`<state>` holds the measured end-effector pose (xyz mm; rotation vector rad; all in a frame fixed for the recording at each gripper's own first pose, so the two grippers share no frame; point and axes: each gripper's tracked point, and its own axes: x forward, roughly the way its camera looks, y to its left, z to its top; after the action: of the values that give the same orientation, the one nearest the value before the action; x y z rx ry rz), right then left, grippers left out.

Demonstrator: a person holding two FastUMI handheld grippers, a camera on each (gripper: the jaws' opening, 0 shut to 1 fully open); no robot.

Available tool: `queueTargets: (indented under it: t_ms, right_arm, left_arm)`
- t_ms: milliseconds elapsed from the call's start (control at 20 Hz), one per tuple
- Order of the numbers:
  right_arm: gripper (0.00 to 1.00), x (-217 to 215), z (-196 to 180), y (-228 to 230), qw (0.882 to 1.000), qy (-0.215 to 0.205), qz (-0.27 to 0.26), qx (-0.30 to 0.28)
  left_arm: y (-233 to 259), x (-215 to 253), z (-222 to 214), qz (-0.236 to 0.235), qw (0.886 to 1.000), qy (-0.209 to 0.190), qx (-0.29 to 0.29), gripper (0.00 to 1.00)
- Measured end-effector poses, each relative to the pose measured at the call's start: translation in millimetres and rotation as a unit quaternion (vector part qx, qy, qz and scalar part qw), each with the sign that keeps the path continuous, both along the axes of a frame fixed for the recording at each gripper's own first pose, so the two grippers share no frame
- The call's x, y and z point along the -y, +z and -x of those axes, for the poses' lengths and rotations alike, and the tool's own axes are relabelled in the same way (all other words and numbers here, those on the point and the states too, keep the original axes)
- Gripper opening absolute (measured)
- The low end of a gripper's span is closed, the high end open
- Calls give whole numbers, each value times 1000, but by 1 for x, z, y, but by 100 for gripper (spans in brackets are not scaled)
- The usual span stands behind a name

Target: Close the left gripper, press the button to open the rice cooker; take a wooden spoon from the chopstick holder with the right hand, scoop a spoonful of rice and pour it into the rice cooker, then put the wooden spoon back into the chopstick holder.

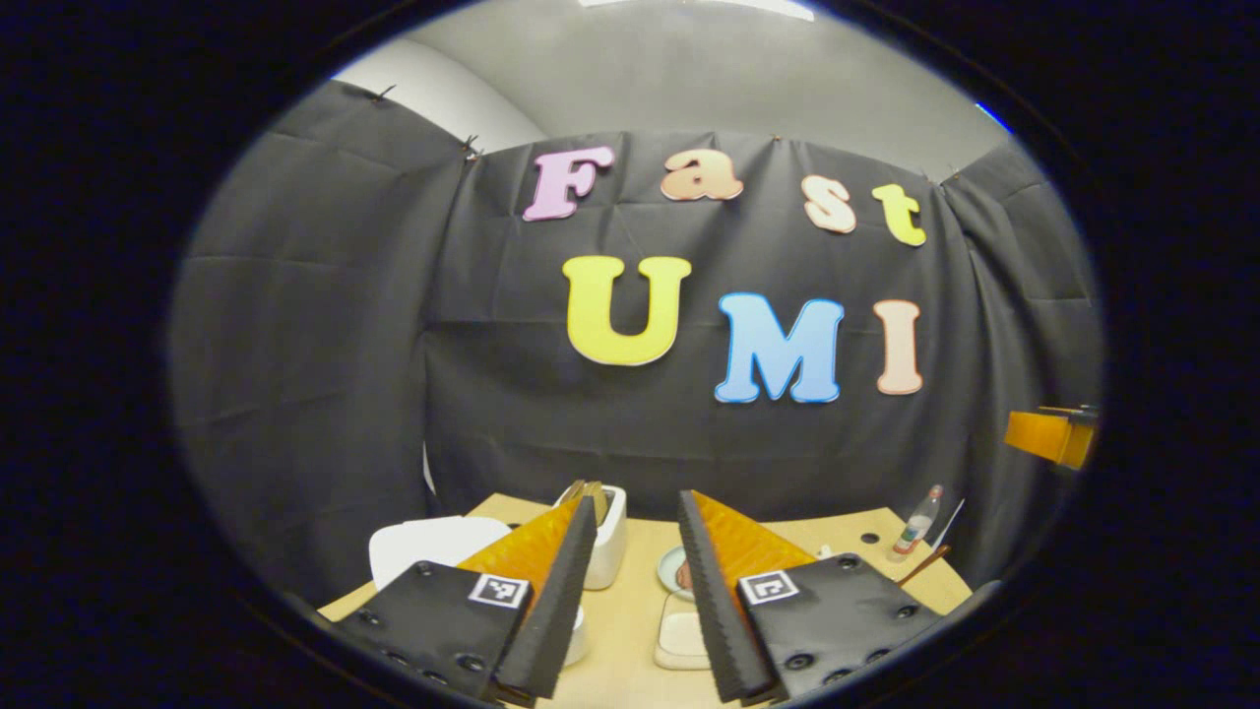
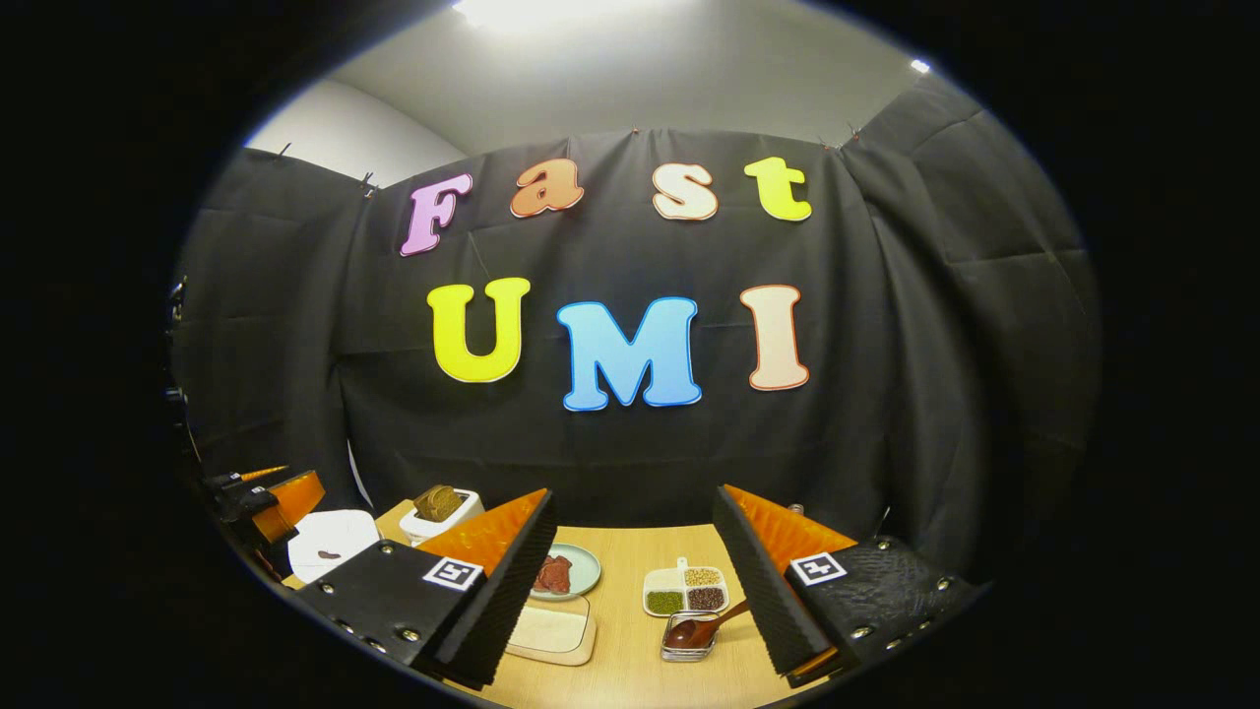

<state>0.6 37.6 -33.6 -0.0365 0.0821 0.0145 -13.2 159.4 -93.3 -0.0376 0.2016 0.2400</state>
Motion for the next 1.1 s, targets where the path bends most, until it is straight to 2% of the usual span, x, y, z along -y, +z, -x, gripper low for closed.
queueTargets:
  t_ms: [200, 300, 350, 400, 550, 700, 950, 1100]
  right_arm:
    - [98, -4, -1, -4, 1000, 7, -13, -7]
    - [98, -5, -3, -4, 1000, 7, -17, -7]
    - [98, -5, -5, -5, 1000, 7, -15, -8]
    - [98, -7, -7, -8, 1000, 9, -15, -12]
    - [98, -12, -9, -10, 1000, 13, -18, -17]
    - [98, -13, -10, -11, 1000, 14, -14, -16]
    - [98, -9, -15, -21, 999, 10, -18, -33]
    - [98, -7, -17, -21, 999, 6, -19, -33]
  left_arm:
    - [-50, -62, 14, -5, 996, 48, -70, 19]
    - [-73, -83, 21, 5, 993, 59, -99, 15]
    - [-82, -97, 21, 7, 992, 70, -109, 16]
    - [-92, -102, 22, 17, 991, 70, -117, 9]
    - [-116, -123, 22, 59, 986, 84, -135, 9]
    - [-144, -140, 24, 108, 976, 89, -169, 8]
    - [-180, -159, 10, 117, 965, 91, -217, 9]
    - [-192, -166, 3, 106, 962, 94, -233, 7]
